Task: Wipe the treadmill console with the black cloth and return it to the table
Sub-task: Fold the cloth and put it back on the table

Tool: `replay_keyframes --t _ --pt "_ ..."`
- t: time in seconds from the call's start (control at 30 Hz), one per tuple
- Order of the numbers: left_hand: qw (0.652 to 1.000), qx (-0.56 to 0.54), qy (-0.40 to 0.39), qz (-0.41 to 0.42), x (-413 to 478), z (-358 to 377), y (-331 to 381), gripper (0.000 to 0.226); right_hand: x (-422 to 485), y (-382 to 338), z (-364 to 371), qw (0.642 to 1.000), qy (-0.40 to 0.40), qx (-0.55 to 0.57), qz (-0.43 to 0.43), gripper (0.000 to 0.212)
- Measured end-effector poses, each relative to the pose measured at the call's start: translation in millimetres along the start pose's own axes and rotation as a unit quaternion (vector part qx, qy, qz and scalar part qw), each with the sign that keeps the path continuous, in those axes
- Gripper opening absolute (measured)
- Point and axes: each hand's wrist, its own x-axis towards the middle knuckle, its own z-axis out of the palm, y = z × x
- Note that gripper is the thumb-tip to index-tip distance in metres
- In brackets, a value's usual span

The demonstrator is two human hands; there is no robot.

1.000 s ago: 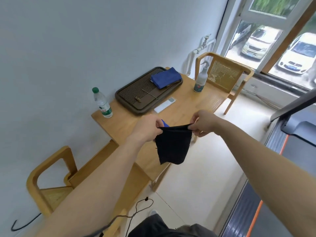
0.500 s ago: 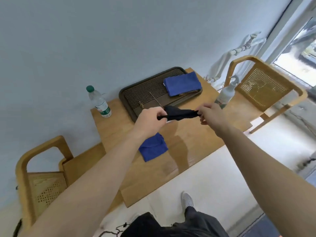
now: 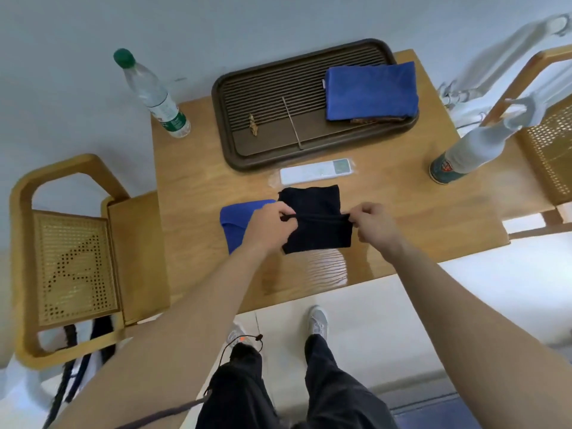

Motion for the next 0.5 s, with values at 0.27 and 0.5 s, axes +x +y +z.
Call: replay_keyframes --t 0.27,0.5 --pt "0.989 0.053 0.136 0.038 36.9 19.6 -8.3 0.048 43.6 -4.5 31.5 0.995 0.098 0.012 0.003 0.061" --pt "0.946 0.295 0.019 0.130 -2.1 65.0 -37.2 0.050 22.7 32.7 55.7 0.974 0.075 -0.199 -0.084 0.065"
